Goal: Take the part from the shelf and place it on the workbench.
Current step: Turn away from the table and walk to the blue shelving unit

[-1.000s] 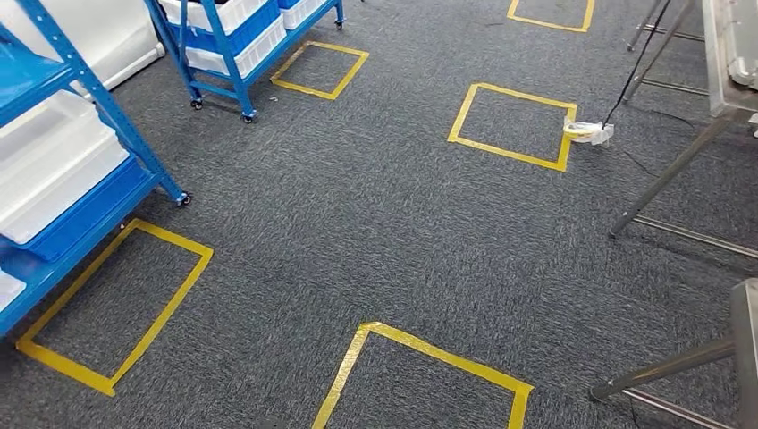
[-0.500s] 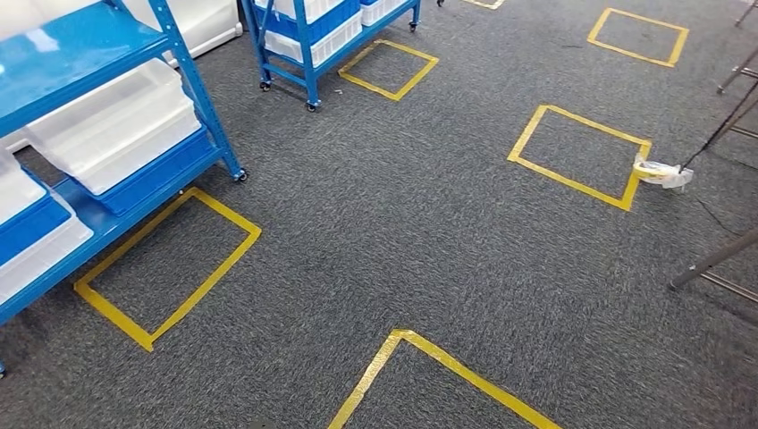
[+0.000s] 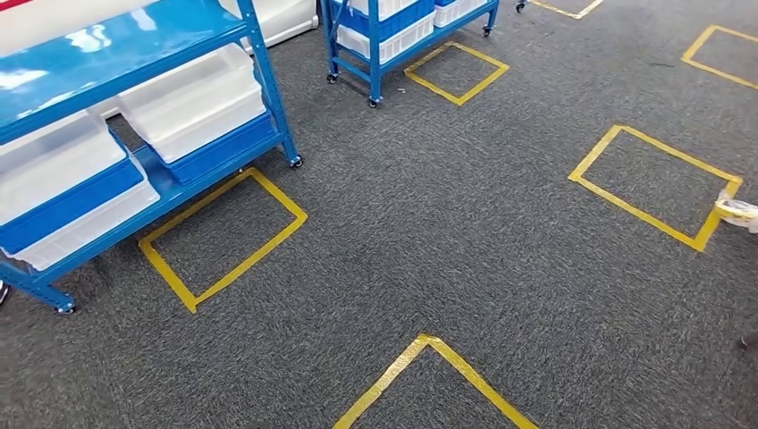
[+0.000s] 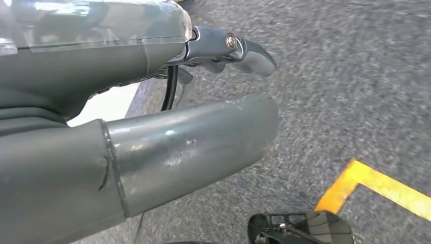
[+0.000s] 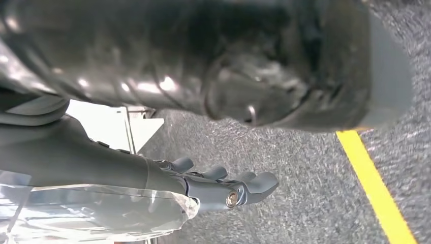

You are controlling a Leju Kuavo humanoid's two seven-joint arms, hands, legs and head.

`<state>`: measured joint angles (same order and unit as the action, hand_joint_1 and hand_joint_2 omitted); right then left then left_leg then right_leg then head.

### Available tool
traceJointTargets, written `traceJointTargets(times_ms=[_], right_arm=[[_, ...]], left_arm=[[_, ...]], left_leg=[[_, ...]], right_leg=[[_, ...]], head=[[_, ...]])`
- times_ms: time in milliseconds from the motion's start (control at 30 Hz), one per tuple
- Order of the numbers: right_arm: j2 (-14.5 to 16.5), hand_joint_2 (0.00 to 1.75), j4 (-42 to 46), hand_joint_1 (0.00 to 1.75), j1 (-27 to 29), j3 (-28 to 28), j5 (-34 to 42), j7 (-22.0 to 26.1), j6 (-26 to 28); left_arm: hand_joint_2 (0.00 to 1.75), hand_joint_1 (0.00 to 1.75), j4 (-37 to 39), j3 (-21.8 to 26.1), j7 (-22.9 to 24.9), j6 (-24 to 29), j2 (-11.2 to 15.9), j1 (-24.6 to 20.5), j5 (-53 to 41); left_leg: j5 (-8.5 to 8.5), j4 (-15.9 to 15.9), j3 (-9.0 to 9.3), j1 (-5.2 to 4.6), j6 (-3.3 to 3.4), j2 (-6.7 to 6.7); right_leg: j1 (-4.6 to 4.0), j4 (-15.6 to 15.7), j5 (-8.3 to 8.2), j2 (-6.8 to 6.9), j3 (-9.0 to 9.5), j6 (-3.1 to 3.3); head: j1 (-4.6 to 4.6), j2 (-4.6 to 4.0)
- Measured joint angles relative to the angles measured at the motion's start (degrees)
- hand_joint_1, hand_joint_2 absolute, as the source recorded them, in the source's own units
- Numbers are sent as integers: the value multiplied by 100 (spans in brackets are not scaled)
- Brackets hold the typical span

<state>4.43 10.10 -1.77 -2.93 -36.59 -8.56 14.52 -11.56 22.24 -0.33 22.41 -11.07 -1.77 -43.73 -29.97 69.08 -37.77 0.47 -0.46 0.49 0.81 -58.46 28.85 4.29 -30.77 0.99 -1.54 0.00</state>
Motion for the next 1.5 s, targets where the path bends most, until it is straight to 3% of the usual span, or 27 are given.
traceJointTargets(times_ms=[100, 133, 200, 233, 300, 333, 400, 433, 467, 500, 567, 633, 700, 767, 833, 900, 933, 1000, 1100, 1167, 1200, 1233, 1300, 1367, 1400, 1433, 1500], right_arm=[[52, 0, -1, 0, 2, 0, -31, -94, -79], [67, 0, -2, 0, -2, 0, -39, -108, -93], [93, 0, -1, 0, -23, 0, -44, -124, -107], [104, 0, -1, 0, -28, -1, -44, -127, -109], [115, 0, -1, 0, -20, -2, -44, -130, -112], [118, 0, -2, 0, -11, -4, -44, -133, -113], [122, 0, -5, 0, -1, -8, -40, -138, -116], [123, 0, -6, 0, 0, -11, -36, -140, -115], [123, 0, -7, 0, 1, -17, -31, -136, -114], [122, 0, -7, 0, 1, -23, -26, -126, -113], [122, 0, -9, 0, 9, -34, -22, -93, -108], [126, 0, -11, 0, 3, -46, -22, -63, -100], [144, 0, -10, 0, -27, -59, -28, -44, -92], [169, 0, -9, 0, -36, -66, -38, -49, -93], [180, 0, -10, 0, -13, -67, -44, -66, -96], [179, 0, -11, 0, 2, -68, -50, -70, -97], [179, 0, -11, 0, 2, -68, -56, -67, -97], [182, 0, -11, 0, -8, -68, -79, -62, -96], [184, 0, -10, 0, -15, -68, -117, -64, -96], [184, 0, -9, 0, -28, -68, -127, -71, -97], [184, 0, -9, 0, -43, -69, -131, -74, -97], [183, 0, -8, 0, -57, -69, -135, -77, -97], [178, 0, -5, 0, -64, -70, -143, -83, -99], [175, 0, -5, 0, -47, -70, -147, -91, -105], [175, 0, -5, 0, -39, -70, -152, -97, -108], [175, 0, -6, 0, -35, -70, -158, -104, -110], [175, 0, -7, 0, -31, -70, -171, -115, -110]], left_arm=[[0, 0, 0, 64, -43, 4, 26, -23, 73], [0, 0, 0, 86, -38, 5, 33, -28, 85], [0, 0, 0, 120, -26, 6, 48, -17, 92], [0, 0, 0, 131, -22, 7, 54, -8, 94], [0, 0, 0, 151, -21, 9, 61, -14, 96], [0, 0, 0, 161, -21, 10, 62, -23, 97], [0, 0, 0, 184, 6, 7, 65, -37, 113], [0, 0, 0, 197, 38, 4, 67, -33, 128], [0, 0, 0, 211, 86, 2, 70, -28, 144], [0, 0, 0, 225, 137, 0, 74, -24, 154], [0, 0, 0, 246, 212, -1, 81, -25, 163], [0, 0, 0, 271, 234, -1, 95, -32, 171], [0, 0, 0, 296, 224, -1, 113, -21, 177], [0, 0, 0, 327, 170, 3, 127, -10, 192], [0, 0, 0, 357, 100, 6, 134, -31, 210], [0, 0, 0, 374, 77, 8, 134, -51, 222], [0, 0, 0, 381, 92, 9, 134, -49, 227], [0, 0, 0, 402, 159, 13, 134, -37, 237], [0, 0, 0, 438, 264, 29, 134, -45, 248], [0, 0, 0, 463, 312, 35, 134, -47, 257], [0, 0, 0, 477, 330, 37, 135, -37, 263], [0, 0, 1, 490, 346, 38, 134, -22, 269], [0, 0, 2, 511, 357, 42, 130, -17, 278], [0, 0, 2, 522, 338, 44, 120, -43, 279], [0, 0, 2, 526, 319, 43, 114, -54, 279], [0, 0, 2, 532, 300, 42, 108, -57, 280], [0, 0, 2, 542, 272, 38, 103, -51, 281]], left_leg=[[303, -971, 504, -59, 81, 389], [294, -1046, 525, -83, 111, 425], [320, -1085, 526, -79, 171, 285], [340, -1117, 540, -61, 206, 216], [386, -1172, 575, -27, 277, 81], [396, -1175, 566, -31, 298, 13], [406, -1165, 550, -39, 312, -141], [406, -1157, 550, -41, 312, -225], [403, -1144, 553, -39, 307, -313], [397, -1126, 557, -35, 298, -398], [376, -1071, 537, -33, 257, -553], [376, -1039, 490, -34, 189, -673], [398, -1053, 450, -29, 112, -775], [298, -920, 376, -34, 54, -576], [-32, -374, 129, -29, 8, -233], [-344, 329, -201, -5, -33, -121], [-377, 511, -281, 6, -47, -106], [-135, 226, -115, 16, -49, -59], [296, -866, 460, -38, 44, 253], [304, -1058, 534, -89, 111, 324], [319, -1076, 526, -85, 143, 253], [339, -1111, 540, -72, 170, 190], [392, -1194, 584, -33, 245, 66], [419, -1218, 594, -17, 292, -52], [420, -1214, 588, -18, 299, -121], [419, -1207, 588, -20, 301, -197], [407, -1184, 600, -18, 288, -363]], right_leg=[[-31, -23, 52, 182, 45, -70], [-43, -21, 61, 238, 59, -96], [-46, -13, 82, 312, 100, -155], [-36, -57, 133, 217, 106, -185], [-8, -430, 394, -125, -32, -229], [-2, -787, 587, -293, -199, -234], [1, -1475, 840, -397, -551, -239], [1, -1608, 816, -408, -635, -239], [4, -1503, 669, -421, -611, -236], [12, -1193, 441, -465, -491, -229], [37, -452, 89, -729, -194, -206], [40, -126, 13, -903, -75, -187], [32, -96, -2, -798, -71, -143], [44, -42, -30, -650, -45, -67], [40, -7, -39, -478, -31, -7], [22, -11, -27, -295, -35, 21], [17, -13, -18, -213, -33, 23], [15, -15, 5, -68, -10, 13], [-12, -24, 60, 124, 52, -52], [-30, -20, 81, 230, 79, -111], [-34, -6, 83, 281, 101, -138], [-25, -11, 102, 262, 123, -170], [-7, -238, 276, 1, 49, -223], [12, -899, 620, -320, -276, -252], [14, -1265, 754, -380, -470, -262], [16, -1504, 791, -403, -610, -271], [30, -1351, 521, -430, -602, -279]], head=[[4, 0], [5, 0], [5, 0], [6, 0], [15, 0], [20, 0], [22, 0], [22, 0], [21, 0], [22, 0], [21, 0], [18, 0], [17, 0], [6, 0], [-12, 0], [-19, 0], [-19, 0], [-19, 0], [-16, 0], [-13, 0], [-13, 0], [-13, 0], [-3, 0], [9, 0], [10, 0], [11, 0], [11, 0]])
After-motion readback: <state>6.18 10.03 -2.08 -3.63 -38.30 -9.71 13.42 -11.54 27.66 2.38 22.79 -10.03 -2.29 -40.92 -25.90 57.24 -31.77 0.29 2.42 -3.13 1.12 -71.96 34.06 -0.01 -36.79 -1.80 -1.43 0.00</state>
